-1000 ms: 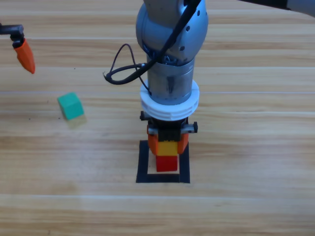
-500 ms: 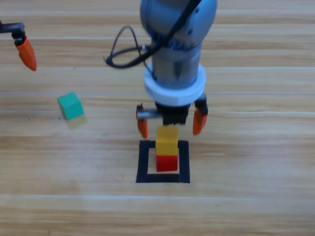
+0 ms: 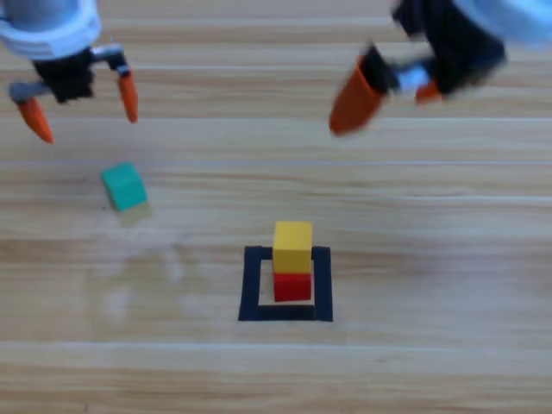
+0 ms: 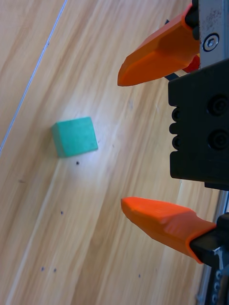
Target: Stack the blocks in the rectangular block: red at the bottom, yellow in the middle, green on top
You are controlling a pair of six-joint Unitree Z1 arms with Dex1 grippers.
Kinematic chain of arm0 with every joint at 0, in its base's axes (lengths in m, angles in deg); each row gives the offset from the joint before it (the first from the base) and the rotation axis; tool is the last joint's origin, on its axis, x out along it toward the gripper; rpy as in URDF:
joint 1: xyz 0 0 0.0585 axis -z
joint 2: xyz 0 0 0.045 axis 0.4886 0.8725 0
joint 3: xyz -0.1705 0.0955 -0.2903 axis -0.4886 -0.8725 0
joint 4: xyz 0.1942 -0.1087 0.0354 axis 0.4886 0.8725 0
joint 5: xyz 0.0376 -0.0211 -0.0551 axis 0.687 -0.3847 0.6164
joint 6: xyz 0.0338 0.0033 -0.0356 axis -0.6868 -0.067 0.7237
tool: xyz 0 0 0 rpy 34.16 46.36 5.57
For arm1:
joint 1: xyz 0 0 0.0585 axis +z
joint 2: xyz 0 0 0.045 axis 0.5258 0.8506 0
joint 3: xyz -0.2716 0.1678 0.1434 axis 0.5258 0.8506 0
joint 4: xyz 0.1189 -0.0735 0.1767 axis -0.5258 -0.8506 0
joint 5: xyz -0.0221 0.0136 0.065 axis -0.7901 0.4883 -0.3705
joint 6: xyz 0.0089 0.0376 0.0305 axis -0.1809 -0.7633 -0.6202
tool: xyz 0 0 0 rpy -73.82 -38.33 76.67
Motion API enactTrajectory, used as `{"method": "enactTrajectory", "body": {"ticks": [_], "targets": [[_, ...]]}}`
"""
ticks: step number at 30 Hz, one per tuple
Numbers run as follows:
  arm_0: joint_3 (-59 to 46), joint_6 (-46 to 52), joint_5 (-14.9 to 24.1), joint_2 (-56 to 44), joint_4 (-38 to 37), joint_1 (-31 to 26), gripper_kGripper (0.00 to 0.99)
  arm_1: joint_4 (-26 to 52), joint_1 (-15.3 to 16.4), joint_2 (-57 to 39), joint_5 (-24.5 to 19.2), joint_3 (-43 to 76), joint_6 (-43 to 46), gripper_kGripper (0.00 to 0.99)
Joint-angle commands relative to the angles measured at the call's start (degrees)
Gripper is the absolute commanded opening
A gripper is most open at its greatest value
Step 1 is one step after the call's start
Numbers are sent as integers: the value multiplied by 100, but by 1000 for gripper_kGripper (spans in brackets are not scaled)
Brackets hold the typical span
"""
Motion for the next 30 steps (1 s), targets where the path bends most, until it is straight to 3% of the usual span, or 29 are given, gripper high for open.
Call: {"method": "enactTrajectory", "body": {"ticks": [1, 3, 5, 6, 11, 15, 30], "targets": [[381, 782, 165, 820, 176, 638, 990, 2346, -796, -2104, 796, 2907, 987, 989], [434, 932, 165, 934, 185, 656, 990, 2645, -963, -2254, 1025, 3321, 1180, 990], [487, 1072, 165, 1031, 185, 656, 989, 3014, -1271, -2359, 1702, 3690, 1374, 990], [522, 1098, 165, 1074, 185, 647, 989, 3120, -1315, -2377, 1833, 3786, 1461, 990], [689, 1257, 227, 1268, 194, 586, 988, 3137, -1315, -2219, 1710, 4006, 1681, 990], [689, 1371, 253, 1268, 203, 410, 988, 3621, -1315, -2324, 1763, 4454, 1954, 990], [636, 1090, 183, 1584, 159, -56, 959, 3594, -1201, -1937, 1877, 4323, 2446, 990]]}}
